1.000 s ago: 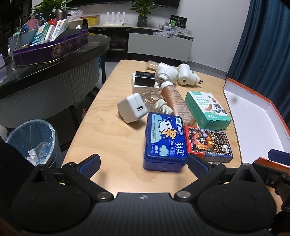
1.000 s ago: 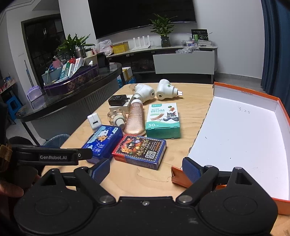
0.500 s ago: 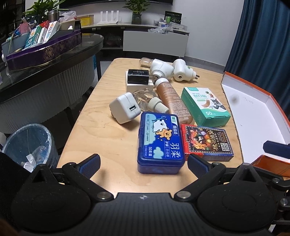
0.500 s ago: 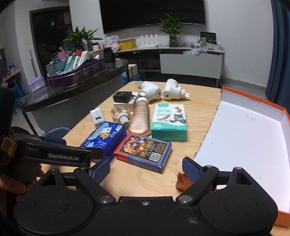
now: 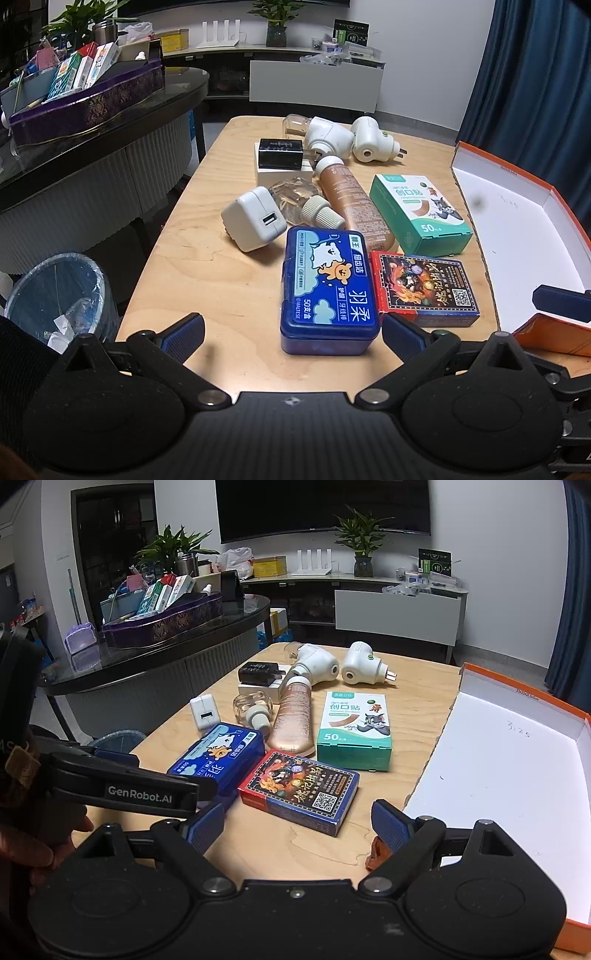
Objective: Organize rigid objects
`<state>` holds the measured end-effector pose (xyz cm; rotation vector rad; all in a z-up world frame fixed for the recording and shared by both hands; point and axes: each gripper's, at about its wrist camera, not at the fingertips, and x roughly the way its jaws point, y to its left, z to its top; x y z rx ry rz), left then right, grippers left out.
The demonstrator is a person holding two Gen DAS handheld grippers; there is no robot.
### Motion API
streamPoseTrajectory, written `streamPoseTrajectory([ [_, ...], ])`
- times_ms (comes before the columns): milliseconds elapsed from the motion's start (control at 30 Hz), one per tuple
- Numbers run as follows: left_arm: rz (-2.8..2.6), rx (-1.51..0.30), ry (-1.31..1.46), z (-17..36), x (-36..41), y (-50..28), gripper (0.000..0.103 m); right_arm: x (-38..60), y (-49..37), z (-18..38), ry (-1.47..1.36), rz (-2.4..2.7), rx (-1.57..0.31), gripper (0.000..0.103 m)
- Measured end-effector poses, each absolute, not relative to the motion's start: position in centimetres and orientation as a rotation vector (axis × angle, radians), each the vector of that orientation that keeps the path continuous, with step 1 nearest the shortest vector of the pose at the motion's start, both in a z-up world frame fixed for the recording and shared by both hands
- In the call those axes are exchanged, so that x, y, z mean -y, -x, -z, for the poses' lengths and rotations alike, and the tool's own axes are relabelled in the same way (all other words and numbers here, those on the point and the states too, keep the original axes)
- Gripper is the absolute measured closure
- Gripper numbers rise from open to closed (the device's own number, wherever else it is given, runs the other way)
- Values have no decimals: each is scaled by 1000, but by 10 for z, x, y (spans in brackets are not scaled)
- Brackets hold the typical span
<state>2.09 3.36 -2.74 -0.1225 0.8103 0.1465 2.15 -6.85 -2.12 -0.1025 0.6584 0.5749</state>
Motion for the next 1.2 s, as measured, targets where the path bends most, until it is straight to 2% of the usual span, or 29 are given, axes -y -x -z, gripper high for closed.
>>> streamPoseTrajectory([
  [1200,-150,-814,118,26,-34,-20,0,66,-21,24,116,-589,-660,1],
])
